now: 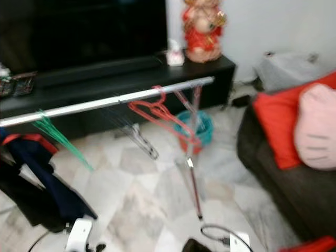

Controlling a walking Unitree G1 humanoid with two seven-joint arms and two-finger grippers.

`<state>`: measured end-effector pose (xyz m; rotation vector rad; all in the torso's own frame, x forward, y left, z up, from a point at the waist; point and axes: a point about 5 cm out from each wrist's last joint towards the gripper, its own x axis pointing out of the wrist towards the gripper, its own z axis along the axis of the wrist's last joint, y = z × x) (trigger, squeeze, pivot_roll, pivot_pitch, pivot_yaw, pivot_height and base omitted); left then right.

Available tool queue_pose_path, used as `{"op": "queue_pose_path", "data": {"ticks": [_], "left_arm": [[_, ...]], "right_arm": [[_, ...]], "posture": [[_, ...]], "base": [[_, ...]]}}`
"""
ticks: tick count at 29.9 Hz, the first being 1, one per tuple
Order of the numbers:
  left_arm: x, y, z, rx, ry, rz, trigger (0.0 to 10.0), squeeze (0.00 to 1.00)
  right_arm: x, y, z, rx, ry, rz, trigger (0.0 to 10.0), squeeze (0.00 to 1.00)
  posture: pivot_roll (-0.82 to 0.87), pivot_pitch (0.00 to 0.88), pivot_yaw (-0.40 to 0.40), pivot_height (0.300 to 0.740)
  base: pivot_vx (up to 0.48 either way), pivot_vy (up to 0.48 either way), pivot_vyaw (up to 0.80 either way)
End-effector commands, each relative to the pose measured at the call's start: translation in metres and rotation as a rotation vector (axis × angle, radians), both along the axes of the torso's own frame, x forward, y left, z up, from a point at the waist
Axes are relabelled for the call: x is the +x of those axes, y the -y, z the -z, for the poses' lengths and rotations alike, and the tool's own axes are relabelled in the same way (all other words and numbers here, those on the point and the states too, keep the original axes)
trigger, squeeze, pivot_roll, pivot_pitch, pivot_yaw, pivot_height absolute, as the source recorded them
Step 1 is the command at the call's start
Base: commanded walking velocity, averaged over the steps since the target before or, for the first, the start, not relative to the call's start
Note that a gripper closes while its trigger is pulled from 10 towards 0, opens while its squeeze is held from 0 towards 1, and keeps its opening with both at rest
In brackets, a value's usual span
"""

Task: Hang hanger

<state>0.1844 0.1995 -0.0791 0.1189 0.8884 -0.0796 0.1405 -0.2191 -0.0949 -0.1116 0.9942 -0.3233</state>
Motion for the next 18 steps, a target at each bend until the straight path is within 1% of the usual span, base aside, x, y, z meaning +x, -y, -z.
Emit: {"op": "queue_pose_path", "data": {"ticks": [1,7,9,18], "left_arm": [[-0.0058,-0.0050,0.0024,0.021,-0.030,0.008,10.0,0.00],[-0.0078,-0.0056,0.0033,0.021,-0.037,0.006,10.0,0.00],[-0.0085,-0.0063,0.0035,0.021,-0.039,0.004,10.0,0.00],[-0.0090,-0.0072,0.0037,0.021,-0.043,0.000,10.0,0.00]], "right_arm": [[0.0074,-0.0031,-0.0025,0.005,0.030,-0.007,10.0,0.00],[0.0079,-0.0030,-0.0027,0.006,0.031,-0.008,10.0,0.00],[0.0079,-0.0029,-0.0027,0.008,0.032,-0.004,10.0,0.00],[0.0085,-0.0031,-0.0029,0.012,0.036,-0.002,10.0,0.00]], "posture": [[0.04,0.000,-0.002,0.740],[0.04,0.000,-0.002,0.740],[0.04,0.000,-0.002,0.740],[0.04,0.000,-0.001,0.740]], "base": [[0.000,0.000,0.80],[0.000,0.000,0.75],[0.000,0.000,0.46],[0.000,0.000,0.00]]}}
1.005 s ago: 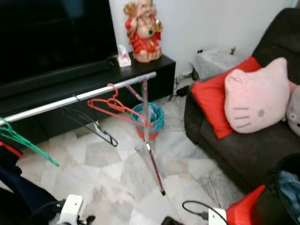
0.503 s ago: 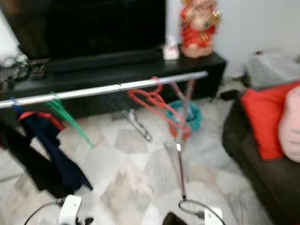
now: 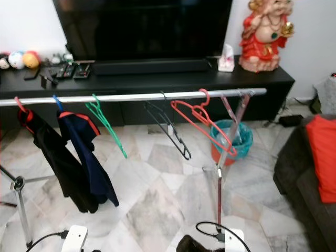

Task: Hang hanger

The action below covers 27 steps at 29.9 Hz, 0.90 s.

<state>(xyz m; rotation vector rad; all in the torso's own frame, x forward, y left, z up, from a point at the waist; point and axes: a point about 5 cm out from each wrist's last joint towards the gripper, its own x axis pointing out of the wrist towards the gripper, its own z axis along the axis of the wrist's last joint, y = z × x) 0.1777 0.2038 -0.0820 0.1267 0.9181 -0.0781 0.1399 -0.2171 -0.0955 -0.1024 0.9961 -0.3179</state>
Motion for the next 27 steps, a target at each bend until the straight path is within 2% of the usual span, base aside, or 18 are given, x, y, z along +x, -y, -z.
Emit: {"op": "queue_pose_path", "data": {"ticks": [1,13,20,24,25,26,27], "left_arm": [[-0.002,-0.003,0.001,0.012,-0.013,-0.001,10.0,0.00],[-0.001,-0.001,0.001,0.014,-0.012,0.001,10.0,0.00],[-0.001,-0.001,0.000,0.014,-0.008,0.004,10.0,0.00],[0.000,-0.002,0.000,0.014,-0.004,0.004,10.0,0.00],[0.000,-0.002,0.000,0.014,-0.003,0.004,10.0,0.00],[0.000,-0.002,0.000,0.014,-0.003,0.006,10.0,0.00],[0.000,-0.002,0.000,0.014,-0.003,0.006,10.0,0.00]], "right_arm": [[0.010,-0.001,-0.004,-0.004,0.035,-0.017,10.0,0.00],[0.010,-0.001,-0.004,-0.001,0.038,-0.007,10.0,0.00],[0.010,0.000,-0.004,-0.001,0.043,0.009,10.0,0.00],[0.006,0.011,-0.005,-0.051,0.020,0.045,10.0,0.00],[0.000,0.017,-0.004,-0.088,-0.010,0.069,10.0,0.00],[-0.015,0.032,-0.003,-0.163,-0.083,0.133,10.0,0.00],[-0.015,0.032,-0.003,-0.163,-0.083,0.133,10.0,0.00]], "posture": [[0.04,0.000,-0.001,0.740],[0.04,0.000,-0.002,0.740],[0.04,0.000,-0.004,0.740],[0.04,0.000,-0.004,0.740],[0.04,0.000,-0.004,0.740],[0.03,0.000,-0.002,0.740],[0.03,0.000,-0.002,0.740]], "base": [[0.000,0.000,0.80],[0.000,0.000,0.78],[0.000,0.000,0.06],[0.000,0.000,0.00],[0.000,0.000,0.00],[0.000,0.000,0.00],[0.000,0.000,0.00]]}}
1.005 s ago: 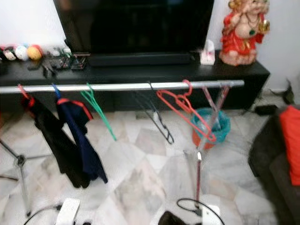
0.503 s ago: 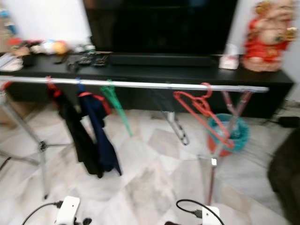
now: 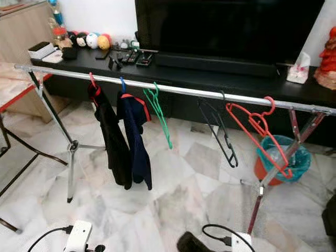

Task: Hang hanger

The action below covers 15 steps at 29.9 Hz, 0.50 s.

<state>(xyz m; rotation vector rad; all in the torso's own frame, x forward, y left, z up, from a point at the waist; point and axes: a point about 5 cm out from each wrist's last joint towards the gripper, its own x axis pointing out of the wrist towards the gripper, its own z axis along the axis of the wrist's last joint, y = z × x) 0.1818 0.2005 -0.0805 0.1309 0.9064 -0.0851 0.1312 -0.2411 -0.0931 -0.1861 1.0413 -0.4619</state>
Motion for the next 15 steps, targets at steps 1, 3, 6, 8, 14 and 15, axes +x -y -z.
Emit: {"op": "queue_pose_path", "data": {"ticks": [1,3,6,8,14,15], "left_arm": [[-0.004,-0.005,0.001,0.014,-0.014,0.000,10.0,0.00],[-0.004,-0.004,0.001,0.011,-0.013,0.002,10.0,0.00],[-0.004,-0.004,0.001,0.009,-0.013,0.000,10.0,0.00],[-0.005,-0.005,0.001,0.011,-0.010,-0.004,10.0,0.00],[-0.006,-0.007,0.002,0.026,-0.013,-0.004,10.0,0.00],[-0.005,-0.007,0.001,0.027,-0.010,-0.004,10.0,0.00]], "right_arm": [[-0.029,0.023,0.002,-0.091,-0.130,0.113,10.0,0.00],[-0.044,0.029,0.004,-0.113,-0.219,0.100,10.0,0.00],[-0.058,0.028,0.008,-0.128,-0.348,-0.050,10.0,0.00],[-0.073,0.033,0.009,-0.187,-0.468,-0.199,10.0,0.00],[-0.082,0.032,0.010,-0.186,-0.522,-0.227,10.0,0.00],[-0.078,0.027,0.011,-0.155,-0.485,-0.191,10.0,0.00]], "posture": [[0.03,0.000,-0.003,0.740],[0.03,0.000,-0.004,0.740],[0.03,0.000,-0.004,0.740],[0.03,0.000,-0.007,0.740],[0.02,0.000,-0.005,0.740],[0.03,0.000,-0.005,0.740]], "base": [[0.000,0.000,0.00],[0.000,0.000,0.00],[0.000,0.000,0.00],[0.000,0.000,0.00],[0.000,0.000,0.00],[0.000,0.000,0.00]]}}
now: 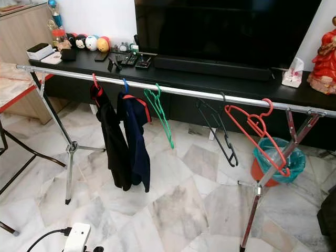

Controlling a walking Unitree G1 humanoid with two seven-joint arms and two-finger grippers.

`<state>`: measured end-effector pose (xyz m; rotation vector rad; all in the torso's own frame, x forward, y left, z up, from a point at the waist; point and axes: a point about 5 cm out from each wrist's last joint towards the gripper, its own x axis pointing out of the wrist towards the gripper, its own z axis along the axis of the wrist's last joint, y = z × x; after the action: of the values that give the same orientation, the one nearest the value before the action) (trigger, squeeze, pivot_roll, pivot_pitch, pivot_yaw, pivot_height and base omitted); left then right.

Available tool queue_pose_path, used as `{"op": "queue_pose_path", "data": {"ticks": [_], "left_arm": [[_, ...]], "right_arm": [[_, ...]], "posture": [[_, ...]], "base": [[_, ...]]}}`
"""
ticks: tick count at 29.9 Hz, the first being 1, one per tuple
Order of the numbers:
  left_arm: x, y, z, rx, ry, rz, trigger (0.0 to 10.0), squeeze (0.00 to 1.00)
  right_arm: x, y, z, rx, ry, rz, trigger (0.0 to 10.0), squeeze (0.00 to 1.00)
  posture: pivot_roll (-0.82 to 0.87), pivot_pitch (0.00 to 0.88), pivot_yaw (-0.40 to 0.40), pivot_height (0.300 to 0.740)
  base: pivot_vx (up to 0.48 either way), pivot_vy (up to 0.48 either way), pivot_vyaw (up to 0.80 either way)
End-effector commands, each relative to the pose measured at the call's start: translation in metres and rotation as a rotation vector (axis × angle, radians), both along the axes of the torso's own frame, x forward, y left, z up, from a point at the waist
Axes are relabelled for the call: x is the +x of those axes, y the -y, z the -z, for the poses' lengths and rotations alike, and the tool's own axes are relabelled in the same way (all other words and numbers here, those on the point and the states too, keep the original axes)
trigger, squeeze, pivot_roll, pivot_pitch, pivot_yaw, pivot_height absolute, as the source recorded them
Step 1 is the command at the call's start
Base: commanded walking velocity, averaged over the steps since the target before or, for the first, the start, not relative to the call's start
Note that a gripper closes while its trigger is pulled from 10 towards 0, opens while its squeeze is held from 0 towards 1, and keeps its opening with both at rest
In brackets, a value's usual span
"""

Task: Hang hanger

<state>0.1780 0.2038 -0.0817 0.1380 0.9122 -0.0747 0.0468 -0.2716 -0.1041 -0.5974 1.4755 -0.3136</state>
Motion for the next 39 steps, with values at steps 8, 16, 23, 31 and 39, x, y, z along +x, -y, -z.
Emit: {"op": "queue_pose_path", "data": {"ticks": [8,16,23,31,39], "left_arm": [[0.001,-0.001,-0.001,0.014,0.010,0.019,10.0,0.00],[0.003,-0.001,-0.002,0.015,0.015,0.022,10.0,0.00],[0.005,-0.002,-0.003,0.019,0.023,0.028,10.0,0.00],[0.008,0.000,-0.004,0.018,0.035,0.031,10.0,0.00],[0.009,-0.001,-0.005,0.018,0.041,0.030,10.0,0.00]], "right_arm": [[0.040,-0.031,0.003,0.197,0.286,0.254,10.0,0.00],[0.055,-0.033,0.000,0.244,0.393,0.345,10.0,0.00],[0.048,-0.029,0.001,0.240,0.391,0.381,10.0,0.00],[0.050,-0.029,0.001,0.242,0.406,0.381,10.0,0.00],[0.054,-0.031,0.000,0.244,0.410,0.364,10.0,0.00]], "posture": [[0.04,0.000,-0.004,0.740],[0.04,0.000,-0.003,0.740],[0.04,0.000,-0.002,0.740],[0.04,0.000,-0.001,0.740],[0.04,0.000,-0.002,0.740]], "base": [[0.000,0.000,0.00],[0.000,0.000,0.00],[0.000,-0.219,0.00],[0.000,-0.416,0.00],[0.000,-0.412,0.00]]}}
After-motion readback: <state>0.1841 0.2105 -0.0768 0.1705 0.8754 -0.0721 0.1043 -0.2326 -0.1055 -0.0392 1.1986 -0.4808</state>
